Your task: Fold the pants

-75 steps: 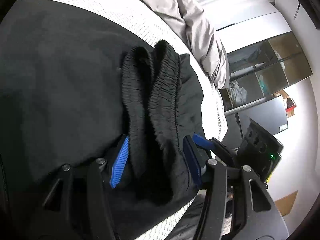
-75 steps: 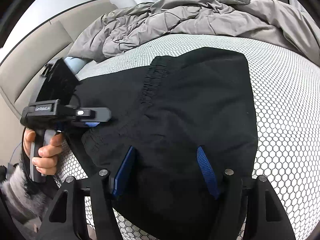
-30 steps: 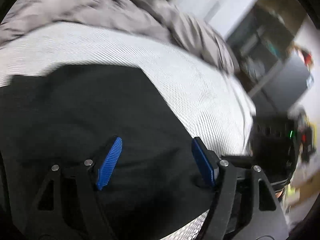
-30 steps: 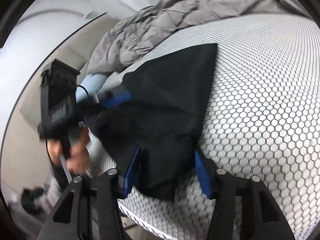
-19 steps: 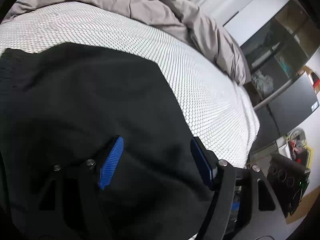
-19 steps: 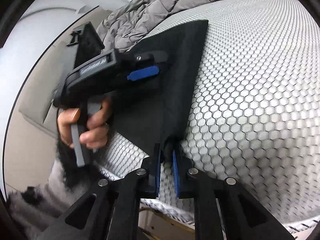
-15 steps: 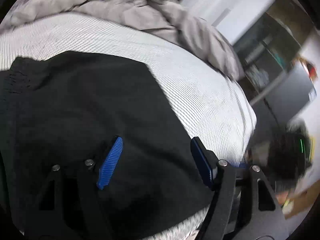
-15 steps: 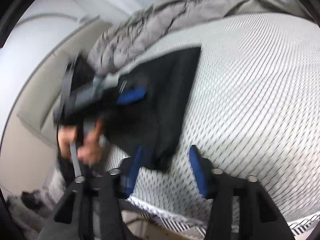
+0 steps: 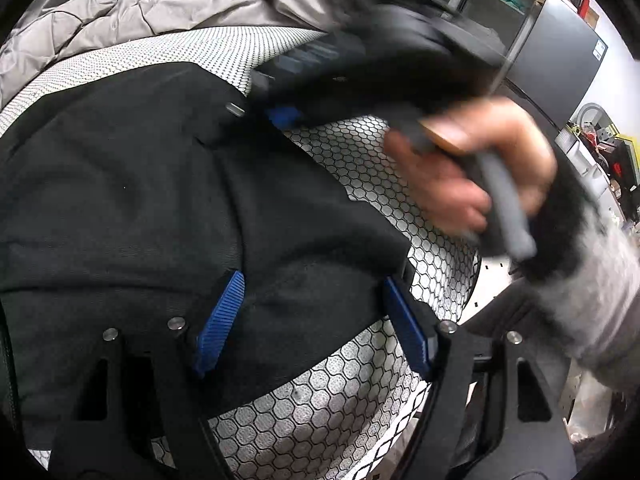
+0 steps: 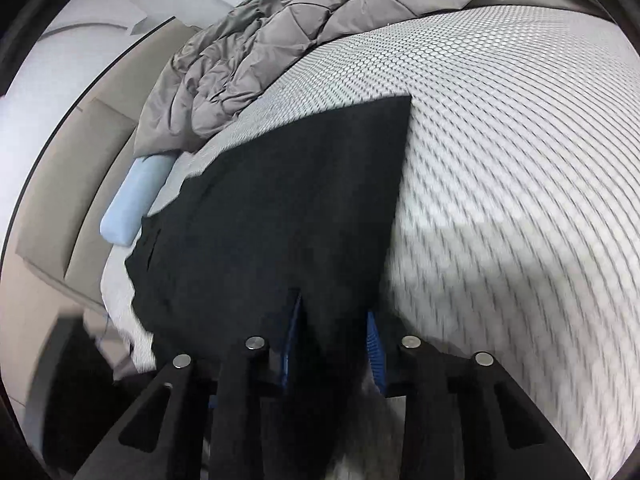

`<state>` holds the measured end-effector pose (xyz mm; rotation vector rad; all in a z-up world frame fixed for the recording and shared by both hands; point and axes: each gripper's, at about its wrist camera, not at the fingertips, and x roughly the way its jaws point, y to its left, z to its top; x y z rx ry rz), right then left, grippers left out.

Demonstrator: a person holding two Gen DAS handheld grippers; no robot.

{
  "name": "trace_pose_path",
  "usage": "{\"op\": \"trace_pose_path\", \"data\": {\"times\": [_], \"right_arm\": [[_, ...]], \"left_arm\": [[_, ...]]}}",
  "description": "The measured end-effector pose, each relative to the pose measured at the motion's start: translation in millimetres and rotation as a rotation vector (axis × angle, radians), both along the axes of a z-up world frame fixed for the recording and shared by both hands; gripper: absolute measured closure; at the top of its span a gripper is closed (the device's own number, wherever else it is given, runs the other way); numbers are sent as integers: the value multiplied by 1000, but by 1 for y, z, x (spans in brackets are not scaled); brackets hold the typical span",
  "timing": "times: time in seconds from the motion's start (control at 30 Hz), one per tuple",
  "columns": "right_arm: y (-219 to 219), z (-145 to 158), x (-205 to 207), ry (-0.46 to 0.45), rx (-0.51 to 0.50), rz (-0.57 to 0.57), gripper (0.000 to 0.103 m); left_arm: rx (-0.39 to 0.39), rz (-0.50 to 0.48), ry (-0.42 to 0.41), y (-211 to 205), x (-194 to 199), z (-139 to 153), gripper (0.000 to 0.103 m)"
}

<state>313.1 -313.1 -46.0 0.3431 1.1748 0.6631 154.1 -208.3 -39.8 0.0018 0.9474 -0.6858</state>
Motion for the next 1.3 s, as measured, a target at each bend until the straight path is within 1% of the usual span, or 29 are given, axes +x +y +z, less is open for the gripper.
{"op": "trace_pose_path", "data": {"times": [0.07, 0.13, 0.17, 0.23, 0.27, 0.33, 0.4, 0.43, 0.5, 0.57, 0.6, 0.63, 0.67, 0.7, 0.73, 0.77, 0.8, 0.83, 0.87, 0.9, 0.93, 1.0, 1.07, 1.1, 1.17, 1.2, 1.23, 1.27, 1.3], "right_arm": [[7, -4, 33, 10, 18, -28, 80], [10, -7, 61, 15, 33, -54, 81], [13, -8, 74, 6, 29, -67, 83], [22, -11, 100, -2, 11, -80, 84], [25, -11, 111, -5, 11, -90, 84], [32, -10, 126, -18, -9, -93, 84], [35, -6, 133, -3, -21, -97, 80], [32, -1, 131, -3, -18, -108, 78], [22, 8, 120, -20, -11, -133, 68], [7, 16, 91, -38, -11, -146, 68], [-2, 16, 73, -31, 4, -148, 68], [-9, 11, 57, 0, 20, -135, 68], [-17, 5, 39, 24, 44, -129, 68], [-21, 0, 29, 38, 68, -123, 72], [-19, -4, 26, 41, 89, -115, 79], [-19, -2, 20, 19, 76, -115, 82], [-18, 0, 19, -9, 57, -112, 86], [-14, 5, 23, -58, 39, -118, 86], [-8, 8, 25, -86, 10, -119, 87], [-2, 9, 26, -115, -60, -113, 86], [2, 9, 28, -111, -102, -109, 85], [-1, 13, 23, -84, -119, -107, 82], [-4, 28, 14, -130, -135, -123, 80], [-9, 38, 5, -170, -132, -132, 77], [-11, 57, -14, -218, -93, -113, 71], [-12, 62, -21, -234, -79, -106, 66], [-13, 67, -29, -250, -65, -91, 62], [-6, 70, -34, -264, -52, -72, 57], [0, 71, -40, -272, -39, -51, 57]], "left_arm": [[8, -11, 1, 4, -8, 0, 34], [6, -16, 5, 5, -8, -2, 34], [-1, -15, 9, 7, -7, -2, 34], [-10, -22, 10, 9, -6, -1, 34], [-21, -27, 6, 11, -6, 1, 33], [-65, -38, 11, 19, -5, 3, 32], [-110, -35, 34, 31, -2, 8, 31], [-125, -24, 40, 38, -1, 12, 31], [-169, 15, 24, 60, 0, 26, 31], [-199, 79, -13, 86, -1, 39, 29], [-210, 124, -29, 103, -3, 45, 28], [-220, 170, -37, 118, -1, 47, 27], [-233, 242, -39, 139, 3, 48, 27], [-239, 290, -35, 154, 5, 48, 27], [-247, 344, -30, 169, 12, 47, 27], [-261, 416, -31, 191, 14, 46, 27], [-266, 460, -33, 203, 13, 46, 27], [-269, 503, -35, 216, 11, 43, 27], [-264, 545, -32, 230, 12, 41, 27], [-251, 582, -23, 244, 13, 38, 27], [-232, 602, -9, 253, 15, 34, 28], [-203, 618, 1, 262, 24, 27, 27], [-187, 611, 13, 267, 33, 21, 27], [-193, 609, 21, 268, 38, 18, 27], [-199, 598, 56, 264, 61, 15, 28], [-206, 595, 70, 250, 73, 10, 29], [-208, 588, 100, 248, 86, 6, 34], [-188, 589, 143, 242, 100, 1, 46], [-174, 594, 160, 239, 108, -1, 52]]}}
